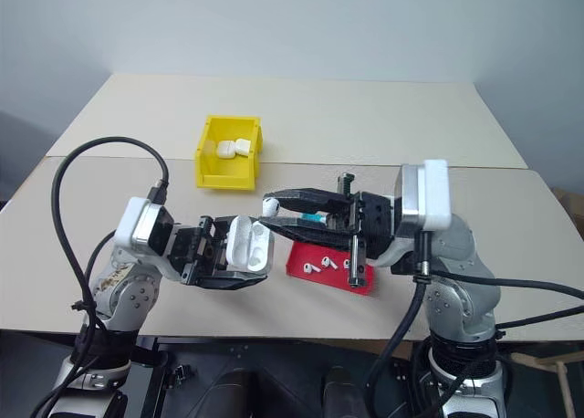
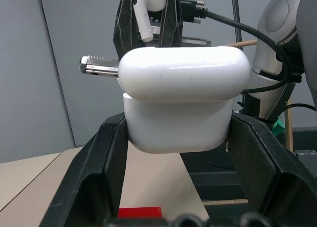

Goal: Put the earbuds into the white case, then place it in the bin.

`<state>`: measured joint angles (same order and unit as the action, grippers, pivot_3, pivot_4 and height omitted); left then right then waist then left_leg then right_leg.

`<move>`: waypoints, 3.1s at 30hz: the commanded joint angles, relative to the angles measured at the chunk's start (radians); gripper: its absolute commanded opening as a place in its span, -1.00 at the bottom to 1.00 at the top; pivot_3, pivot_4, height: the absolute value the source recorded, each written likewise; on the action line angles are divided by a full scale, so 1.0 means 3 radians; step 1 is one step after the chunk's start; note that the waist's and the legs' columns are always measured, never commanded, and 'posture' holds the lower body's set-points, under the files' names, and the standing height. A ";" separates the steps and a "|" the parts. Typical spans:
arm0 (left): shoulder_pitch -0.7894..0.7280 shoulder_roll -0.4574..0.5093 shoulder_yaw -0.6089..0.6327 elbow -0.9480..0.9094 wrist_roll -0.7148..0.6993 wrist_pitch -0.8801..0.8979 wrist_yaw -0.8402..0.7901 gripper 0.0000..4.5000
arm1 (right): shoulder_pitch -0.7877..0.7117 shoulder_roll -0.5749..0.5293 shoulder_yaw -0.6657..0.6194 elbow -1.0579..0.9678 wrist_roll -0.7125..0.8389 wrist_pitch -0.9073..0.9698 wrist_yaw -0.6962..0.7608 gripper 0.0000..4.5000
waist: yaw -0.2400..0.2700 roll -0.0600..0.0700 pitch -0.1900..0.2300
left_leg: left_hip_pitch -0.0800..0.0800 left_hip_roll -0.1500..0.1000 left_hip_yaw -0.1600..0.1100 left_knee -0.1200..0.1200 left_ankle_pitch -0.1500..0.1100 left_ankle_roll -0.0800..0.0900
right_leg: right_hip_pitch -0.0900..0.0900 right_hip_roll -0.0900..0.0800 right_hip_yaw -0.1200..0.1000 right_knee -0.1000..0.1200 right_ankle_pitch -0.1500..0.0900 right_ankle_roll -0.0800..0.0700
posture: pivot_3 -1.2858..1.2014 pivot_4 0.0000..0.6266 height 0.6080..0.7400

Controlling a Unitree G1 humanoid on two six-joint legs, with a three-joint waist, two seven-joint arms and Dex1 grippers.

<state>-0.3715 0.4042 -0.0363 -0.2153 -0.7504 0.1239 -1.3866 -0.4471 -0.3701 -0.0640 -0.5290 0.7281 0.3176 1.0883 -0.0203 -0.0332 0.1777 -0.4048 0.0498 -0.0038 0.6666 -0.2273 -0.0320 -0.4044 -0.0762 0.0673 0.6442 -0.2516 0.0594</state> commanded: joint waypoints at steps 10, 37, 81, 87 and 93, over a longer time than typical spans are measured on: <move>-0.0058 0.0006 -0.0011 -0.0072 0.0009 0.0003 -0.0024 0.23 | -0.0061 -0.0035 0.0260 0.0179 -0.0153 -0.0326 0.0073 -0.72 | 0.0006 0.0000 0.0000 | 0.0000 0.0000 0.0000 0.0000 0.0000 0.0000 | 0.0000 0.0000 0.0000 0.0000 0.0000 0.0000 | 0.03 -0.52 1.00; -0.0019 -0.0023 -0.0018 -0.0091 0.0063 -0.0041 0.0013 0.23 | -0.0020 -0.0138 0.0426 0.0282 -0.0331 -0.0529 0.0158 0.12 | 0.0007 0.0000 0.0000 | -0.0001 0.0000 0.0000 0.0000 0.0000 0.0000 | 0.0000 0.0000 0.0000 -0.0001 0.0000 0.0000 | 0.03 -0.52 1.00; 0.1123 0.0237 0.0036 -0.0448 0.0515 -0.0682 0.0226 0.23 | -0.2468 -0.1412 0.2309 0.3324 -0.3028 -0.0534 0.1175 0.12 | -0.0047 0.0007 0.0005 | -0.0012 0.0002 0.0008 -0.0013 0.0000 0.0000 | -0.0020 -0.0002 0.0004 -0.0008 -0.0001 -0.0004 | 0.03 -0.52 1.00; 0.1169 0.0250 0.0015 -0.0498 0.0540 -0.0671 0.0317 0.23 | -0.2602 -0.1198 0.2407 0.3758 -0.3410 -0.1117 0.1268 0.12 | -0.0057 0.0008 0.0005 | -0.0008 0.0002 0.0008 -0.0013 0.0000 0.0000 | -0.0019 -0.0001 0.0004 -0.0001 0.0000 -0.0005 | 0.03 -0.52 1.00; 0.1223 0.0263 -0.0006 -0.0546 0.0535 -0.0679 0.0351 0.23 | -0.2477 -0.1123 0.2320 0.3652 -0.3505 -0.1177 0.1311 0.12 | -0.0062 0.0012 0.0008 | -0.0007 0.0002 0.0008 -0.0013 0.0000 0.0000 | -0.0019 -0.0001 0.0004 0.0001 0.0000 -0.0005 | 0.03 -0.52 1.00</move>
<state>-0.0097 0.4779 -0.0329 -0.3397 -0.5844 -0.0624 -1.2857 -1.1906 -0.7048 0.6590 0.5944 -0.3153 -0.0206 1.4668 -0.0390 -0.0296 0.1801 -0.4066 0.0503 -0.0015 0.6627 -0.2271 -0.0321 -0.4102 -0.0766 0.0686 0.6446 -0.2517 0.0579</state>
